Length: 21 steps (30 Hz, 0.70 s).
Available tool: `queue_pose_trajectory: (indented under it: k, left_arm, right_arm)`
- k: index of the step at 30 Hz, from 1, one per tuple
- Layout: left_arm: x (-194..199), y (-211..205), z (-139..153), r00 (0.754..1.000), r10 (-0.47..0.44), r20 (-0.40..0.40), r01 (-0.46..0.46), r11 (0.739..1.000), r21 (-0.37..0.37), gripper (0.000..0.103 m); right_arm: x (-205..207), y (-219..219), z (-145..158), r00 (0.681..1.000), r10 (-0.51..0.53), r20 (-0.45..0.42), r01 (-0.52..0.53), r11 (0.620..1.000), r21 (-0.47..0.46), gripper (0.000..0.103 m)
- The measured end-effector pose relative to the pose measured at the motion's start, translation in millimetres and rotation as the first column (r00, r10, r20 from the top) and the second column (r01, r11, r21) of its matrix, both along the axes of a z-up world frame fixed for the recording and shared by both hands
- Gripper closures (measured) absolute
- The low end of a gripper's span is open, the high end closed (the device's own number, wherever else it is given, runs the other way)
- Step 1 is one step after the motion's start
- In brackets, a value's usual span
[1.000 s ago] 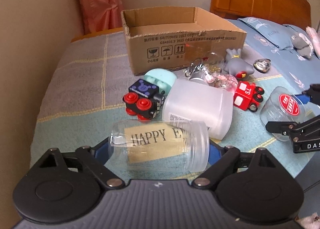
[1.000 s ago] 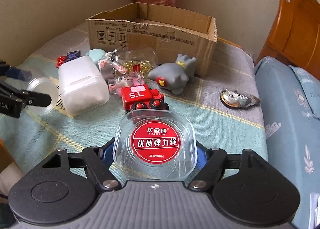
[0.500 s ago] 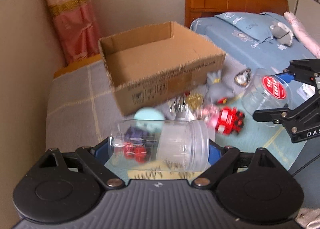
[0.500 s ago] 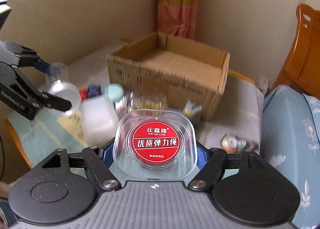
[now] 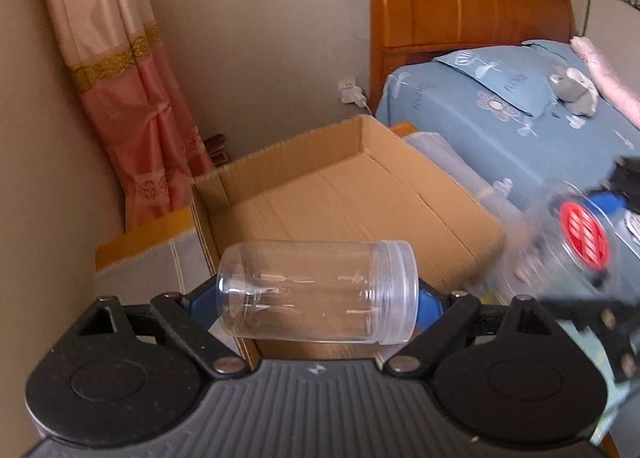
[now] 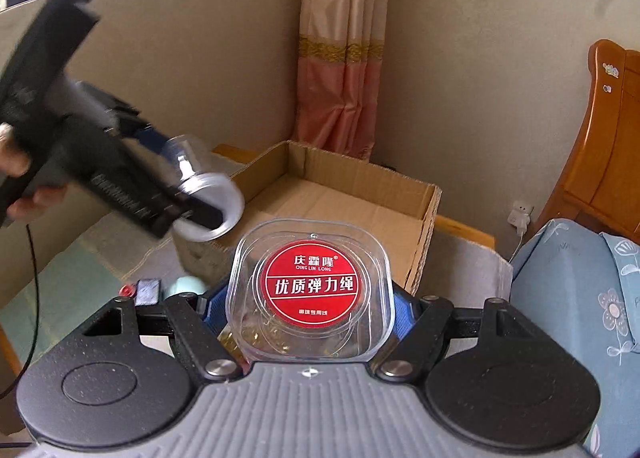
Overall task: Organize rigid objects
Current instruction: 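Carry the jar and box into the cardboard box and open both grippers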
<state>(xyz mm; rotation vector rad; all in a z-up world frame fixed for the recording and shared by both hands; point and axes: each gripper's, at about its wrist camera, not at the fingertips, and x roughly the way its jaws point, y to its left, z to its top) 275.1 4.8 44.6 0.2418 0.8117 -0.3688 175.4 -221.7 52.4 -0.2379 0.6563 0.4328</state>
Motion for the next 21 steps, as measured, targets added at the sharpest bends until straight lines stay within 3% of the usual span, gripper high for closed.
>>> queue_pose_trajectory:
  k: [12,15,21]
  left_arm:
    - [79.6,-2.5,-32.3,0.996,0.070,-0.061,-0.070,0.998,0.008,0.012]
    - [93.4,-3.9,-40.9,0.992,0.108,-0.072,-0.105,0.993,0.045,0.008]
    - [83.5,1.7,-32.6,0.992,0.107,-0.063,-0.106,0.994,0.025,0.007]
  right_arm:
    - [33.2,-7.8,-2.0,0.999,-0.043,-0.020,0.043,0.999,-0.006,0.024]
    - [38.2,-9.1,-4.3,0.998,-0.055,-0.030,0.055,0.998,-0.009,0.024]
    - [45.1,-8.6,-6.6,0.997,-0.061,-0.038,0.061,0.998,-0.006,0.024]
